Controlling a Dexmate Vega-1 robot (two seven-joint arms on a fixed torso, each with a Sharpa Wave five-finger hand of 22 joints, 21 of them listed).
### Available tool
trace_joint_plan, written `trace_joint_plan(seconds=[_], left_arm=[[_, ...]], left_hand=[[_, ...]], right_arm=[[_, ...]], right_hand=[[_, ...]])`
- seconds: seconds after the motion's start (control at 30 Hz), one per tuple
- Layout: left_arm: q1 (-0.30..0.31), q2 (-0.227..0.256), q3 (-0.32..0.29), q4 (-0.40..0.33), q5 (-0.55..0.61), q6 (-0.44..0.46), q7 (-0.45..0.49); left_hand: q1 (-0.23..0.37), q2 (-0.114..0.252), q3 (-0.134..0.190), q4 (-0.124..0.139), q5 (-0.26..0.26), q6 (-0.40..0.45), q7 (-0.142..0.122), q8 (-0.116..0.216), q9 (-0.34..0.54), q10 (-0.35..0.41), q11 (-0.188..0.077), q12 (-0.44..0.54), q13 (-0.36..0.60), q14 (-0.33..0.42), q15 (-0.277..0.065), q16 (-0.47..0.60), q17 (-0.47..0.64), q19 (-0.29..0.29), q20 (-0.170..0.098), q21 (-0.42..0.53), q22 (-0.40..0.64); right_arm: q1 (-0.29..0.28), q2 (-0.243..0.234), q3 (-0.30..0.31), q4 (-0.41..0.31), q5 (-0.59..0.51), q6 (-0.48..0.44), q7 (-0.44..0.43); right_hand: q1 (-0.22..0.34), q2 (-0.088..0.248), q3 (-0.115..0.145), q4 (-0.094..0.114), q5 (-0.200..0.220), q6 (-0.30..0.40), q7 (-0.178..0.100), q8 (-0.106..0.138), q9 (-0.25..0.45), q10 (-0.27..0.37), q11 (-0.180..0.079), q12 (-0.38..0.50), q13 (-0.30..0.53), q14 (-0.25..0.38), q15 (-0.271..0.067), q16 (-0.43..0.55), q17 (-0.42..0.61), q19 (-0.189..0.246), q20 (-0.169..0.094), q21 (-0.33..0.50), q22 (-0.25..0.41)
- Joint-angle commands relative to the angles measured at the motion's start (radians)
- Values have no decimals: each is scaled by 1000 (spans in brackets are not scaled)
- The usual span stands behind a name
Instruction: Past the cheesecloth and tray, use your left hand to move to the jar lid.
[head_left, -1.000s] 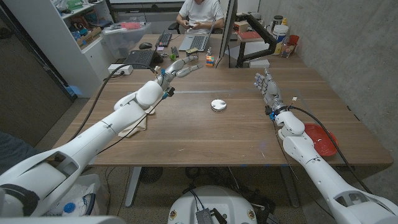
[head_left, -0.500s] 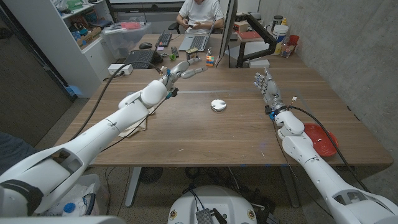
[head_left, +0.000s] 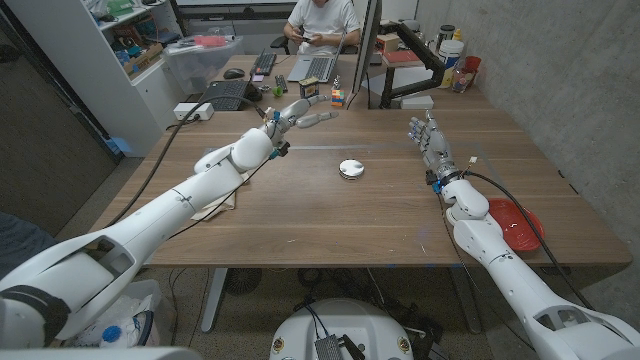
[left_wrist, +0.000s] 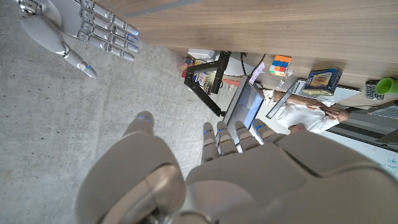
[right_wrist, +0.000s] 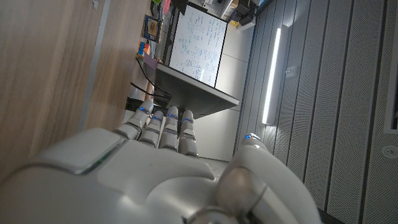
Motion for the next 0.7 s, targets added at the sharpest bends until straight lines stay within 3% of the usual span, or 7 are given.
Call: trace_joint_plan(seconds=[0.03,0.7], left_arm=[[-16,-14,29,6,46,9,-7],[-63,-40,87,25,122,19,-47]], left_hand=[[13,1,1,-2,1,3,-3,2,3,1,-5,-2,5,3,-9,3,6,-10,9,-5,5],[17,4,-1,-3,1,2,-3,0,3,0,-6,-5,6,1,-5,1,6,-8,11,-12,6]], right_arm=[[-6,2,1,-3,2,3,0],[-7,3,5,-2,5,14,0]], right_hand=[[1,9,1,-3,5,6,-5,0,0,4,-2,-5,1,10,-3,-3,1,6,0,-3,4],[3,10,0,-6,5,9,-6,0,0,8,0,-5,1,10,-5,-4,0,10,-1,-13,4]])
